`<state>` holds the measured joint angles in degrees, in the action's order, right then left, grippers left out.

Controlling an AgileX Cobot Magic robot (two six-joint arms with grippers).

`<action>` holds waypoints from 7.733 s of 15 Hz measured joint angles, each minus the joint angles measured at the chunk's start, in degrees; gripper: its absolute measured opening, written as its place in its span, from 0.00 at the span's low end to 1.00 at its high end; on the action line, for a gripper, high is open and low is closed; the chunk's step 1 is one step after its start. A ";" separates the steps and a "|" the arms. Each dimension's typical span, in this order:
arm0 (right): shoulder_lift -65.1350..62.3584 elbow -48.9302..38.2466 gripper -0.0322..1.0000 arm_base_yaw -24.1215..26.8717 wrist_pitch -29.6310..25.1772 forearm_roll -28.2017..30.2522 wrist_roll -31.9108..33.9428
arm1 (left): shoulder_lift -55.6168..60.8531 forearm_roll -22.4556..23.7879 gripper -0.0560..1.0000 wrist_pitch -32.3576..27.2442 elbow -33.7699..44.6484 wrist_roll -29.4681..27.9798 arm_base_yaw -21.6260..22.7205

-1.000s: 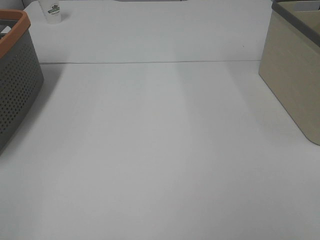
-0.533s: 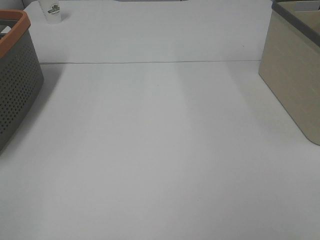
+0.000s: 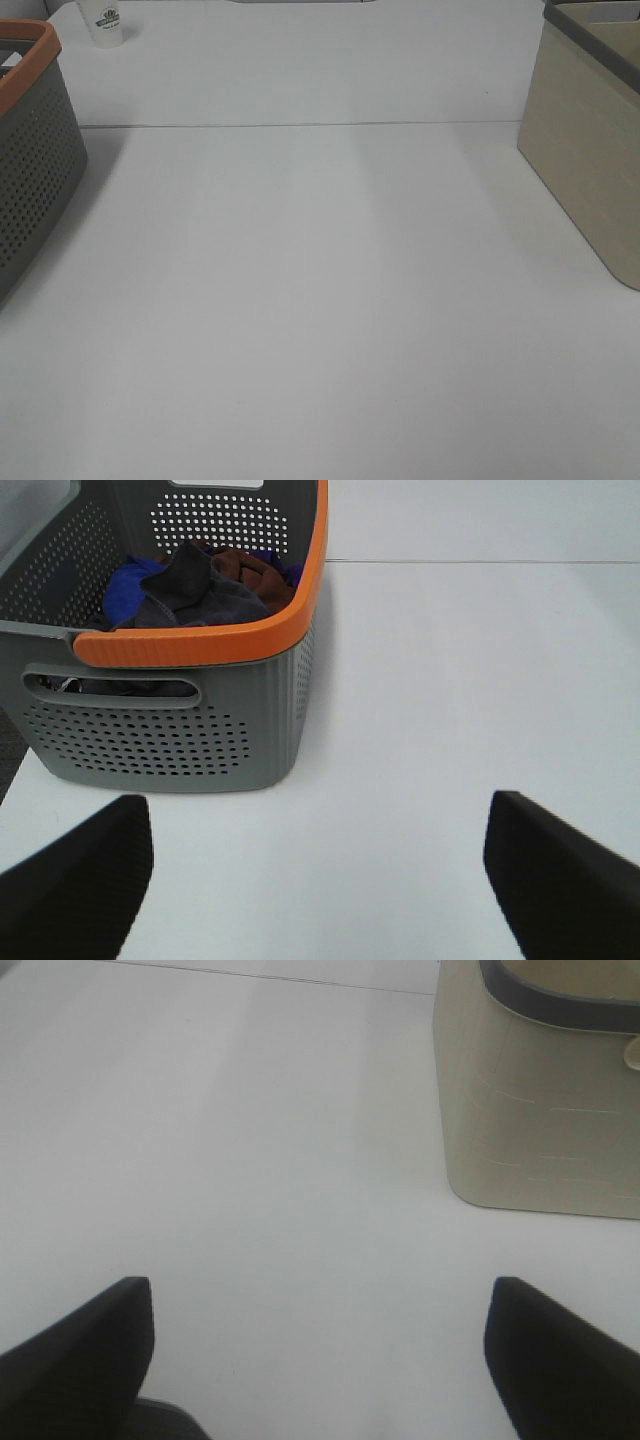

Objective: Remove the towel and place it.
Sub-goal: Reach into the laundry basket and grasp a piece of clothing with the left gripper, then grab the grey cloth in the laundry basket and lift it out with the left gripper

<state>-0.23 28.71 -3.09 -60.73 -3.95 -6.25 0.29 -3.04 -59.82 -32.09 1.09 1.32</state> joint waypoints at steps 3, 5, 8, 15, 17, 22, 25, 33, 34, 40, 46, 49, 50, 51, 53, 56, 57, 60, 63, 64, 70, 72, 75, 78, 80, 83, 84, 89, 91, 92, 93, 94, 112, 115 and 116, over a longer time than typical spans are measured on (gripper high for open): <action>0.00 0.00 0.87 0.00 0.00 0.00 0.00 | 0.00 0.00 0.84 0.06 -0.06 0.00 0.00; 0.00 0.00 0.87 0.00 0.00 0.00 0.00 | -1.95 0.00 0.83 0.00 -0.74 -0.11 0.00; 0.00 0.00 0.87 0.00 0.00 0.00 0.00 | -7.28 -0.06 0.83 0.00 -1.83 0.40 0.00; 0.00 0.00 0.87 0.00 0.00 0.00 0.00 | -20.86 -0.06 0.83 0.00 -6.36 5.44 0.00; 0.00 0.00 0.87 0.00 0.00 0.00 0.00 | -26.18 -0.06 0.83 -0.11 -8.88 9.97 0.00; 0.00 0.00 0.87 0.00 0.00 0.00 0.00 | -36.27 1.72 0.83 -2.35 -15.64 15.53 0.00; 0.00 0.00 0.87 0.00 0.00 0.00 0.00 | -45.26 3.61 0.83 -2.46 -20.28 18.11 0.00; 0.00 0.00 0.87 0.00 0.00 0.00 0.00 | -63.88 8.82 0.79 -6.42 -36.33 21.26 0.00; 0.00 0.00 0.87 0.00 0.00 0.00 0.00 | -65.95 9.91 0.79 -6.42 -38.96 21.26 0.00; 0.00 0.00 0.87 0.00 0.00 0.00 0.11 | -80.67 15.64 0.79 -9.28 -53.23 21.26 0.00; 0.00 0.00 0.87 0.00 0.00 0.00 0.11 | -91.27 9.85 0.79 -8.14 -59.36 24.24 8.37; 0.00 0.00 0.87 0.00 0.00 0.00 0.11 | -95.68 6.65 0.79 -4.64 -59.59 26.64 12.32; 0.00 0.00 0.87 0.00 0.00 0.00 0.11 | -97.57 5.33 0.79 -3.27 -59.59 26.81 13.52; 0.00 0.00 0.87 0.00 0.00 0.00 0.11 | -98.32 4.87 0.79 -2.58 -59.59 26.81 13.92; 0.00 0.00 0.87 0.00 0.00 0.00 0.11 | -101.53 3.04 0.79 1.83 -59.59 27.62 14.15; 0.00 0.00 0.87 0.00 0.00 0.00 0.11 | -104.45 3.04 0.79 6.53 -59.59 29.74 14.04; 0.00 0.00 0.87 0.00 0.00 0.00 0.11 | -105.37 2.41 0.78 7.73 -59.59 29.79 14.04; 0.00 0.00 0.87 0.00 0.00 0.00 0.11 | -109.03 -3.84 0.77 10.66 -59.59 32.77 14.04; 0.00 0.00 0.87 0.00 0.00 0.00 0.11 | -110.75 -4.76 0.77 10.83 -59.59 33.23 14.04; 0.00 0.00 0.87 0.00 0.00 0.00 0.11 | -111.38 -4.76 0.77 10.89 -59.59 33.23 14.04; 0.00 0.00 0.87 0.00 0.00 0.11 0.11 | -113.50 -4.98 0.74 12.03 -59.59 34.15 14.04; 0.00 0.00 0.87 0.00 0.00 0.11 0.11 | -113.50 -4.98 0.71 12.15 -59.59 34.15 14.04; 0.00 0.00 0.87 0.00 0.00 0.11 0.17 | -113.62 -5.04 0.71 13.06 -59.59 34.21 14.04; 0.00 0.00 0.87 0.00 0.00 0.11 0.17 | -114.99 -5.04 0.70 13.35 -59.59 34.26 14.04; 0.00 0.00 0.87 0.00 0.00 0.11 0.17 | -115.11 -5.10 0.67 13.52 -59.59 34.26 14.04; 0.00 0.00 0.87 0.00 0.00 0.17 0.23 | -115.39 -5.10 0.59 13.64 -59.59 34.26 14.04; 0.00 0.00 0.87 0.00 0.00 0.17 0.23 | -115.39 -5.10 0.57 13.64 -59.59 34.26 14.04; 0.00 -0.06 0.87 0.00 0.00 0.17 0.23 | -115.39 -5.10 0.46 13.92 -59.59 34.26 14.04; 0.00 -0.06 0.87 0.00 0.00 0.17 0.23 | -115.39 -5.10 0.40 14.09 -59.59 33.92 14.04; 0.00 -0.06 0.87 0.00 0.00 0.17 0.23 | -115.39 -5.10 0.35 14.09 -59.59 33.17 14.04; 0.00 -0.06 0.87 0.00 0.00 0.17 0.23 | -115.39 -5.10 0.33 14.09 -59.59 33.12 14.04; 0.00 -0.06 0.87 0.00 0.00 0.17 0.23 | -115.39 -5.10 0.28 14.09 -59.59 33.00 14.04; 0.00 -0.06 0.87 0.00 0.00 0.17 0.23 | -111.55 -4.53 0.05 15.07 -59.59 32.95 14.04; 0.00 -0.06 0.87 0.00 0.00 0.17 0.23 | -109.32 -4.47 0.05 15.58 -59.59 32.95 14.04; 0.00 -0.06 0.86 0.00 0.00 0.17 0.23 | -108.58 -4.47 0.05 15.64 -59.59 32.95 14.04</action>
<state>-0.23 28.65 -3.09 -60.73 -3.78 -6.02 -108.29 -7.51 -44.18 -91.67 34.03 15.36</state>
